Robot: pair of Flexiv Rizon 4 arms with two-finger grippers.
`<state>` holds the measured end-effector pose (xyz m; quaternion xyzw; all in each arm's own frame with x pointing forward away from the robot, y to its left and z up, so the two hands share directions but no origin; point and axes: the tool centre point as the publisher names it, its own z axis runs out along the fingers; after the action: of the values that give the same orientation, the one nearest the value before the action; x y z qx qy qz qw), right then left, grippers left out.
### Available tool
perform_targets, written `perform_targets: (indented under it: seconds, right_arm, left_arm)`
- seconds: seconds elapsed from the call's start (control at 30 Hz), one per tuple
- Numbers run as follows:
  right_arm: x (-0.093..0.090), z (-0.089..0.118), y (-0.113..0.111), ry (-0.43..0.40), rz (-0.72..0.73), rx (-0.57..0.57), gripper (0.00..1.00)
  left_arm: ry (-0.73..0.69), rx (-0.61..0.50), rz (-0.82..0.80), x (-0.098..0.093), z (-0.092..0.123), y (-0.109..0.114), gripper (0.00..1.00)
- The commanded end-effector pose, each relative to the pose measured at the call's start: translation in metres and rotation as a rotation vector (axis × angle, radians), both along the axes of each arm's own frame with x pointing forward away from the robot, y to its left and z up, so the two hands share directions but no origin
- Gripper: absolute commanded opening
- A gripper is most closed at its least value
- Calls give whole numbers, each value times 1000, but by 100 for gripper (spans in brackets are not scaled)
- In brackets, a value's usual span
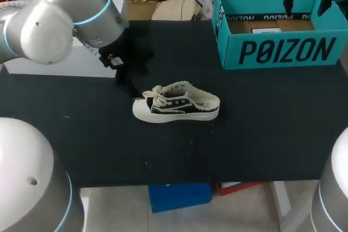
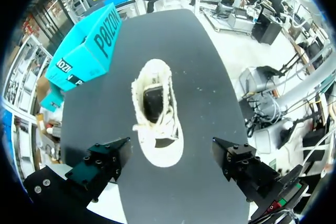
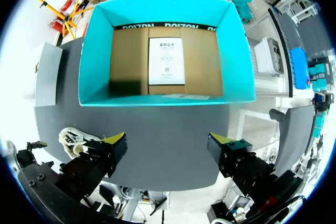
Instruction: Take the shoe out of the shoebox, open the shoe tongue, remove and reinsert the insole, then place the shoe into the shoebox
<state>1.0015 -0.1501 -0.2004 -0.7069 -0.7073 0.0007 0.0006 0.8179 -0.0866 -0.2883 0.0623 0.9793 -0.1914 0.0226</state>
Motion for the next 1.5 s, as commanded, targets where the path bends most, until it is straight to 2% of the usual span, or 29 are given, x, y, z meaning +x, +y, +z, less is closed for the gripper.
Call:
perform_targets:
  seconds: [0.03, 1.4, 1.43, 1.5]
  right_arm:
    - [0, 0, 0, 0, 0, 0, 100]
    - [0, 0, 0, 0, 0, 0, 100]
    - [-13, 13, 11, -57, 135, -23, 100]
    - [-34, 27, 25, -70, 273, 50, 100]
  left_arm:
    - [-53, -205, 11, -7, -7, 33, 100]
    - [-45, -207, 4, -7, -8, 37, 100]
    - [-45, -207, 4, -7, -8, 37, 100]
    - [-45, -207, 4, -7, -8, 37, 100]
